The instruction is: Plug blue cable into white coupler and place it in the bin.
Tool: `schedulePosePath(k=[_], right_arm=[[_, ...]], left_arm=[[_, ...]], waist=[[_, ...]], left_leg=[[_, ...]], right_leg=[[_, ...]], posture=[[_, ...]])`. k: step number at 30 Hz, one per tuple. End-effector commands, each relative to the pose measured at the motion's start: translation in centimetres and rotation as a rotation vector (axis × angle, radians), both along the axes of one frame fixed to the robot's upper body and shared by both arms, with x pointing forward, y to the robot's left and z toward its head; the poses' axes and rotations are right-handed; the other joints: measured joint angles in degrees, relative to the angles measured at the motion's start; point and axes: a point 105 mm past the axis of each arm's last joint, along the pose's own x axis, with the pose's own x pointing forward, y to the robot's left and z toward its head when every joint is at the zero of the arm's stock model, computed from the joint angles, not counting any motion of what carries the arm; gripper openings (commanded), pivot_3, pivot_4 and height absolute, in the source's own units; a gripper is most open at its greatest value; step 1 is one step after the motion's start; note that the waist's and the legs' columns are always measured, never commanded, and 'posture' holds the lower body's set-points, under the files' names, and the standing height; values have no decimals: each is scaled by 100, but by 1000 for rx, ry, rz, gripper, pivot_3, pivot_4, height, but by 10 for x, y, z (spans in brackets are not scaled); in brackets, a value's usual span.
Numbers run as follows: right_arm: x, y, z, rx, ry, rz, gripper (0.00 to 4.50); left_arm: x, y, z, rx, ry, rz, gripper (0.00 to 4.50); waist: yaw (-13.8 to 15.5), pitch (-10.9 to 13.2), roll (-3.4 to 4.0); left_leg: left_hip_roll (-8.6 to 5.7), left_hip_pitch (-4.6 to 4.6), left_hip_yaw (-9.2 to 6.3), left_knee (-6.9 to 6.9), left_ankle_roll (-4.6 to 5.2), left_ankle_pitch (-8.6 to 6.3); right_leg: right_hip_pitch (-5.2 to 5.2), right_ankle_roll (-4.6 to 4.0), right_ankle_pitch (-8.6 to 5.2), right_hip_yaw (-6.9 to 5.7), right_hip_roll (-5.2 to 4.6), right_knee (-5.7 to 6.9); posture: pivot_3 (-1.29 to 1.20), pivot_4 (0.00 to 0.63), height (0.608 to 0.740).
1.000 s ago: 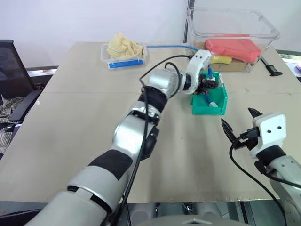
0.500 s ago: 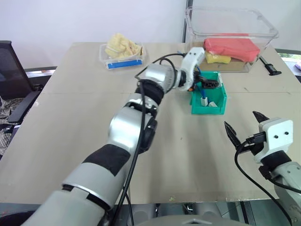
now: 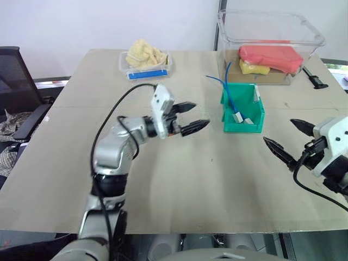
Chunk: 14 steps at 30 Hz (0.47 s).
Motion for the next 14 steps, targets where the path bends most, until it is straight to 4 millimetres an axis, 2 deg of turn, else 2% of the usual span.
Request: schedulePosePath(k=[1, 8, 14], right_arm=[[-10, -6, 2, -40, 29, 78, 4500], [-25, -28, -10, -67, 106, 76, 4500], [-32, -37, -19, -69, 118, 52, 4500]], left_arm=[[-20, 20, -4, 30, -49, 10, 4422], [-43, 57, -26, 83, 11, 85, 4422], [-53, 71, -35, 111, 47, 109, 4422]], waist=[[-1, 0, -1], [16, 1, -2], [7, 1, -2]], left_leg=[[0, -2, 0, 1, 1, -1], [4, -4, -14, 0, 4, -2], [6, 0, -8, 2, 4, -3]], right_leg=[[-1, 1, 1, -1, 1, -1], [2, -2, -2, -13, -6, -1], [2, -19, -13, -10, -20, -1]], posture=[[0, 150, 740], [0, 150, 740], [0, 150, 740]])
